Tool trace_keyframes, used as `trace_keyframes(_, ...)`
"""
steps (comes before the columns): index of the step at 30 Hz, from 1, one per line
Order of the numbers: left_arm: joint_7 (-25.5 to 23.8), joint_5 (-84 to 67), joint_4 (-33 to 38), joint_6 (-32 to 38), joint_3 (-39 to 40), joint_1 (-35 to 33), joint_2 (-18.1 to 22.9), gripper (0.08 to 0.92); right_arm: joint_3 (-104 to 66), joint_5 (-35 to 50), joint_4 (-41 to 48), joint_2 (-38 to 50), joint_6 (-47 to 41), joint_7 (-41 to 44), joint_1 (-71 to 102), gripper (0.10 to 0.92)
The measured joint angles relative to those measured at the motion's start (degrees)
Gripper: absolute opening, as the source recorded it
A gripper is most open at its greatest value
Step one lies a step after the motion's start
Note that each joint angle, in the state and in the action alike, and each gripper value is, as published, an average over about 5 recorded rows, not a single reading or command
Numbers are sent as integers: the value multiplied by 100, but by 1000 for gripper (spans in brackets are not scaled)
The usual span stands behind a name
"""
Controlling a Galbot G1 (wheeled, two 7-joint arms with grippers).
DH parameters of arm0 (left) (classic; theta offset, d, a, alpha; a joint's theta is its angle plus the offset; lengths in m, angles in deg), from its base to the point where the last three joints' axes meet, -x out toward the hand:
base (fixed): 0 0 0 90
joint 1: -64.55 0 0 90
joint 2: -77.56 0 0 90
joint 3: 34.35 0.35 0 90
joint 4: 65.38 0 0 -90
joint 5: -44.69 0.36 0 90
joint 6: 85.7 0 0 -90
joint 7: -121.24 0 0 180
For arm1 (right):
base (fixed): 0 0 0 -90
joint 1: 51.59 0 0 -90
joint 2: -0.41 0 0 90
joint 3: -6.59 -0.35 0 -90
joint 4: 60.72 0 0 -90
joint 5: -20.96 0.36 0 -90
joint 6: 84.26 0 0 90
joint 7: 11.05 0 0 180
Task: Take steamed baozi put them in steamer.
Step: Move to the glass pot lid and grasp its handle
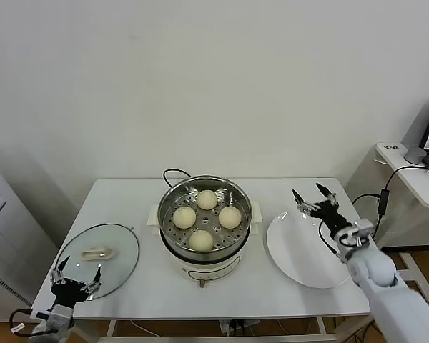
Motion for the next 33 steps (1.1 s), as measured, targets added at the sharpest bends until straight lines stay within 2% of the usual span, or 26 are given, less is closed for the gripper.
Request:
trace_keyframes(8, 162, 2294, -721, 943, -134, 216, 220, 823, -604, -404, 44, -508, 86, -110, 522, 823)
trace_keyframes(17, 569, 4617, -1597, 1875, -318, 744, 399, 823, -929, -619, 135, -846, 174, -104, 783, 823)
trace_keyframes(24, 799, 5758, -2154, 2246, -421, 1103, 424, 823, -999, -716, 220, -986, 208, -64, 835, 823)
trace_keyframes(33, 965, 6472, -2611, 2400, -561, 1423, 495, 823, -989, -836, 372, -1050, 260, 28, 813, 823)
